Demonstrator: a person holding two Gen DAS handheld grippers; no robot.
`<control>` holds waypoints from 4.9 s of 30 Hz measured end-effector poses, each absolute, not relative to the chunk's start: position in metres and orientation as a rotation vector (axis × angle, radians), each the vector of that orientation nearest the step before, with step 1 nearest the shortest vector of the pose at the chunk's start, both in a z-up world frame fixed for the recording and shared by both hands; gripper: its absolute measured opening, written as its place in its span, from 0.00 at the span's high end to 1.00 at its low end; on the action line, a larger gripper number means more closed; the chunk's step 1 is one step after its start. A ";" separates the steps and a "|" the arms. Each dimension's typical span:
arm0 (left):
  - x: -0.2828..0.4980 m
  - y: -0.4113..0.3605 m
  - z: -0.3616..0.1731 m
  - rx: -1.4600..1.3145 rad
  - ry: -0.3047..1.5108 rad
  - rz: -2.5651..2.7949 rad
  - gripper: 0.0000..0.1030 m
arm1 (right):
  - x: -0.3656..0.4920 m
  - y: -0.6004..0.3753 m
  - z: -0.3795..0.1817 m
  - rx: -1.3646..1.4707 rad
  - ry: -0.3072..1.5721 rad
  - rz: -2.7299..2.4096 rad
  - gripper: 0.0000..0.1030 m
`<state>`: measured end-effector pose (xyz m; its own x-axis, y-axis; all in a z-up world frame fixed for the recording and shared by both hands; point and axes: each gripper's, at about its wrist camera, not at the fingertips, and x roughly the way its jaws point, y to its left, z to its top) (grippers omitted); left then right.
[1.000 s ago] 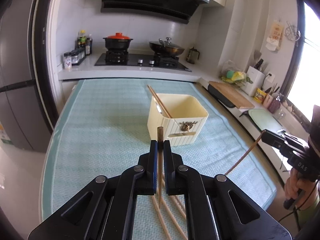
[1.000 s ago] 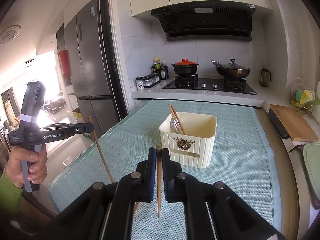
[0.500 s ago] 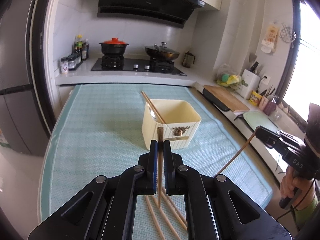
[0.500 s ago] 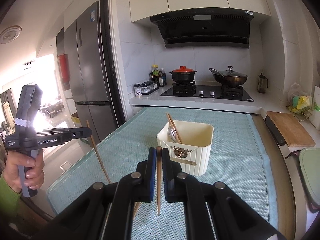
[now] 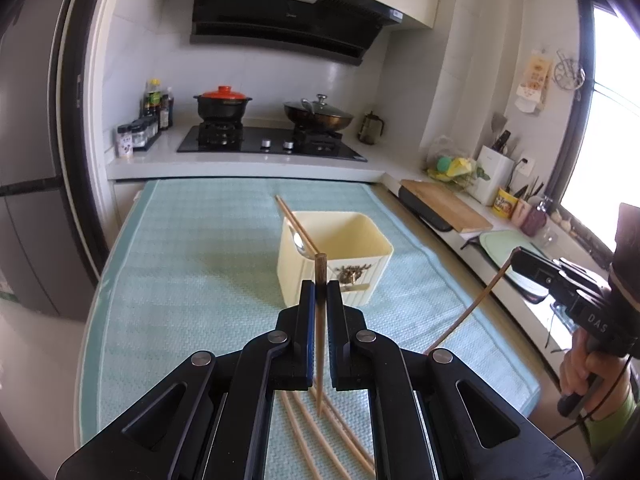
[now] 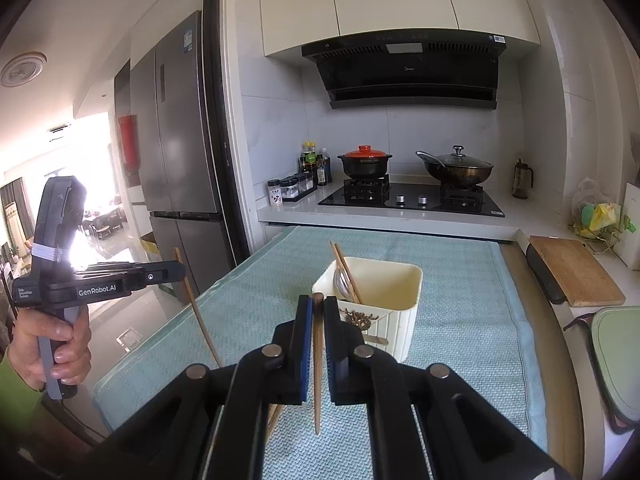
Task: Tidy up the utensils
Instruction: 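Lift both held chopsticks upright and carry them above the cream holder, then lower both chopsticks into the cream holder with both tools, then open both tools to release the chopsticks and withdraw over the towel, then grasp a wooden chopstick with right tool while left tool grasps another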
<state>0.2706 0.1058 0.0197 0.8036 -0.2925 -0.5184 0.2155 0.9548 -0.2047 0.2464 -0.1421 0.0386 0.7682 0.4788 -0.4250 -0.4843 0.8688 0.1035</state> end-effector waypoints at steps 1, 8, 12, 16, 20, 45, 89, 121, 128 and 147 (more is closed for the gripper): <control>0.271 0.106 0.020 -0.137 0.577 -0.273 0.97 | 0.246 -0.143 0.040 -0.012 0.454 0.523 0.94; 0.271 0.104 0.021 -0.136 0.573 -0.279 0.97 | 0.246 -0.147 0.048 -0.003 0.439 0.519 0.94; 0.273 0.104 0.030 -0.138 0.561 -0.290 0.97 | 0.248 -0.149 0.053 0.002 0.433 0.519 0.94; 0.277 0.105 0.041 -0.147 0.540 -0.298 0.97 | 0.251 -0.150 0.060 -0.003 0.420 0.515 0.94; 0.283 0.104 0.055 -0.157 0.515 -0.310 0.97 | 0.258 -0.150 0.068 -0.004 0.413 0.510 0.94; 0.426 0.063 0.070 -0.164 0.419 -0.171 0.97 | 0.407 -0.125 0.102 -0.033 0.331 0.379 0.94; 0.215 0.089 -0.109 -0.162 0.806 -0.068 0.13 | 0.210 -0.150 -0.129 -0.136 0.772 0.380 0.48; 0.196 0.112 -0.136 -0.201 0.847 0.004 0.13 | 0.246 -0.070 -0.146 -0.092 0.884 0.561 0.86; 0.190 0.117 -0.137 -0.197 0.842 0.026 0.13 | 0.264 -0.036 -0.162 -0.156 0.943 0.579 0.89; 0.208 0.107 -0.157 -0.176 0.899 -0.025 0.13 | 0.241 -0.078 -0.173 -0.198 0.935 0.323 0.94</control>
